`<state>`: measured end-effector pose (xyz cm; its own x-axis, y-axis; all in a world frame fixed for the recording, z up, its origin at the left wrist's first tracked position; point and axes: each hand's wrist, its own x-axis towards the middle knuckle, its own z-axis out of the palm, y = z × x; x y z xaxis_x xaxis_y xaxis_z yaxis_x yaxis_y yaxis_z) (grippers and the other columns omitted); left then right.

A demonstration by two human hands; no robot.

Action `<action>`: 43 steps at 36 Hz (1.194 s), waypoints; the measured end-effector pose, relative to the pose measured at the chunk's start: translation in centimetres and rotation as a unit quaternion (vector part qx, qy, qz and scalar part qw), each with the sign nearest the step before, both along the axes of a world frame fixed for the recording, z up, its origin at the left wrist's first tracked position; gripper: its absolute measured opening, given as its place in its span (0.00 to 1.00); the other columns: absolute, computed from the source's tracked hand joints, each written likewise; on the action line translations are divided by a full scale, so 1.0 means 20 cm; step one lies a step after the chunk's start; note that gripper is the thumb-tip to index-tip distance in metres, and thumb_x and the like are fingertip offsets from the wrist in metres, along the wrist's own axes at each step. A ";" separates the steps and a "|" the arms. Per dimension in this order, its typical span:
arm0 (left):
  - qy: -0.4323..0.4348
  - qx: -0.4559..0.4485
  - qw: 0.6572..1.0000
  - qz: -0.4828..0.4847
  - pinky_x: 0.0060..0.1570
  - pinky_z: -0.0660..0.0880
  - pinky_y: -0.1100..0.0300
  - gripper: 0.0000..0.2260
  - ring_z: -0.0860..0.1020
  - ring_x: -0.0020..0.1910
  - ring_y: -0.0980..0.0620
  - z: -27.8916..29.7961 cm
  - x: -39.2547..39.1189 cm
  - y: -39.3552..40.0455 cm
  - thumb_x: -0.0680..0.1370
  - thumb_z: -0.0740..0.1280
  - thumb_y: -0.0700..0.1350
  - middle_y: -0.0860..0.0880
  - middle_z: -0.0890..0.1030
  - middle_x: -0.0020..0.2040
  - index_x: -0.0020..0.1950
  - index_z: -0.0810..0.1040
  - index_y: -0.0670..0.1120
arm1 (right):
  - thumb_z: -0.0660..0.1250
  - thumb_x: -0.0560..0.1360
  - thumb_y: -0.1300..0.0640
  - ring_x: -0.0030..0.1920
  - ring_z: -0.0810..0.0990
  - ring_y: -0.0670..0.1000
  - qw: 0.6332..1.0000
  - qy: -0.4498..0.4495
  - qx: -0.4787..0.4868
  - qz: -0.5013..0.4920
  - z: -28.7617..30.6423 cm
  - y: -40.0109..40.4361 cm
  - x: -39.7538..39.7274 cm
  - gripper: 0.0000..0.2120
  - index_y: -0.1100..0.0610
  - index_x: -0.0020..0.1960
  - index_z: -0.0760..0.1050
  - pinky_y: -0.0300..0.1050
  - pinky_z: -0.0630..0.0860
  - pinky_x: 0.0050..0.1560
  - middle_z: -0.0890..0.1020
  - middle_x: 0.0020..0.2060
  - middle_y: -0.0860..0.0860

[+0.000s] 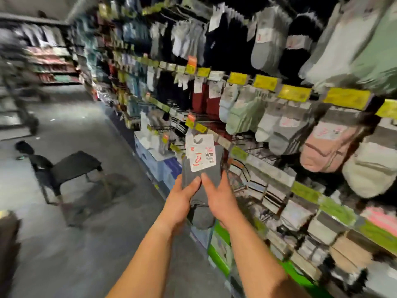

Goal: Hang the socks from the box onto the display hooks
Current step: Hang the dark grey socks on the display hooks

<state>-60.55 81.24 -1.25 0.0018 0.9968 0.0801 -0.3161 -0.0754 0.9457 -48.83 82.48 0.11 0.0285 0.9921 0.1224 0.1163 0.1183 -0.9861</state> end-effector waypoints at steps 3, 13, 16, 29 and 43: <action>0.003 0.003 0.999 0.034 0.65 0.75 0.47 0.18 0.81 0.63 0.47 0.05 -0.18 0.18 0.82 0.64 0.42 0.47 0.83 0.63 0.73 0.72 0.46 | 0.67 0.79 0.49 0.54 0.80 0.45 1.000 -0.003 -0.004 0.027 0.02 0.24 -0.19 0.14 0.44 0.62 0.68 0.47 0.77 0.57 0.81 0.58 0.47; -0.053 -0.014 0.993 0.105 0.67 0.73 0.42 0.17 0.80 0.63 0.42 0.03 -0.75 0.79 0.82 0.65 0.41 0.43 0.82 0.64 0.72 0.74 0.45 | 0.67 0.77 0.45 0.60 0.79 0.50 0.996 -0.055 -0.007 0.067 0.03 0.92 -0.80 0.22 0.48 0.69 0.68 0.53 0.75 0.63 0.81 0.60 0.47; -0.088 -0.020 0.991 0.099 0.66 0.74 0.43 0.17 0.80 0.63 0.41 -0.04 -0.90 0.99 0.82 0.65 0.42 0.42 0.82 0.64 0.72 0.73 0.45 | 0.68 0.77 0.44 0.57 0.80 0.50 0.996 -0.071 -0.004 0.060 -0.01 1.12 -0.97 0.17 0.44 0.63 0.69 0.54 0.76 0.61 0.82 0.57 0.46; -0.090 -0.029 0.995 0.025 0.62 0.76 0.47 0.17 0.82 0.60 0.42 0.09 -1.90 1.92 0.80 0.66 0.40 0.41 0.84 0.60 0.69 0.75 0.43 | 0.65 0.66 0.30 0.57 0.82 0.52 1.000 -0.013 0.000 -0.020 0.03 1.98 -1.97 0.33 0.41 0.67 0.67 0.56 0.78 0.58 0.82 0.57 0.46; -0.067 -0.049 0.996 -0.019 0.68 0.72 0.41 0.17 0.81 0.62 0.41 0.01 -2.46 3.04 0.79 0.67 0.41 0.42 0.83 0.62 0.69 0.75 0.46 | 0.66 0.78 0.46 0.55 0.79 0.48 0.998 0.000 0.011 -0.064 -0.07 3.05 -2.49 0.19 0.41 0.67 0.66 0.43 0.77 0.52 0.78 0.53 0.41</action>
<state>-109.73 142.13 -0.97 0.0360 0.9992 -0.0163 -0.4410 0.0305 0.8970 -98.60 143.57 -1.37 0.1540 0.9776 0.1432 0.1313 0.1234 -0.9836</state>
